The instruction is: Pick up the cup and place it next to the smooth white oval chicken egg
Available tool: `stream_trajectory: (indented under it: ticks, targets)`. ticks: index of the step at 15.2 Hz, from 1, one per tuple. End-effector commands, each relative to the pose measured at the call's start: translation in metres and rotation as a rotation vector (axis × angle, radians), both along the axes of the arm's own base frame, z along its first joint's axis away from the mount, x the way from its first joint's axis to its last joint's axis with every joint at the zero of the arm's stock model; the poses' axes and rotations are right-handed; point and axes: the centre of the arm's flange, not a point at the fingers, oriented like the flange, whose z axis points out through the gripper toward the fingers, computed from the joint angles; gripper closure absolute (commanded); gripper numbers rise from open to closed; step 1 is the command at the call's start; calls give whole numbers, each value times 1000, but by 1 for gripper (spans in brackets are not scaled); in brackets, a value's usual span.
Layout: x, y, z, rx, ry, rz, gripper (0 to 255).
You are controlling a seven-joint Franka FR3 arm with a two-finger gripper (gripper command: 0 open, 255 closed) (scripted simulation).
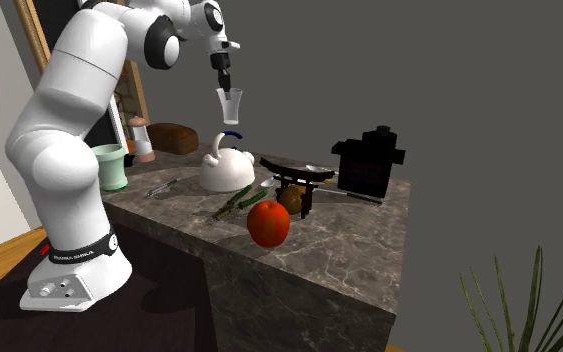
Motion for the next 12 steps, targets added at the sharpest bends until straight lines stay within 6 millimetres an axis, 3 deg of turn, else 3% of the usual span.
stream_trajectory:
  ticks: [1,12]
  targets:
    - [0,0,-11,1,0,0,255]
    - [0,0,-69,1,0,0,255]
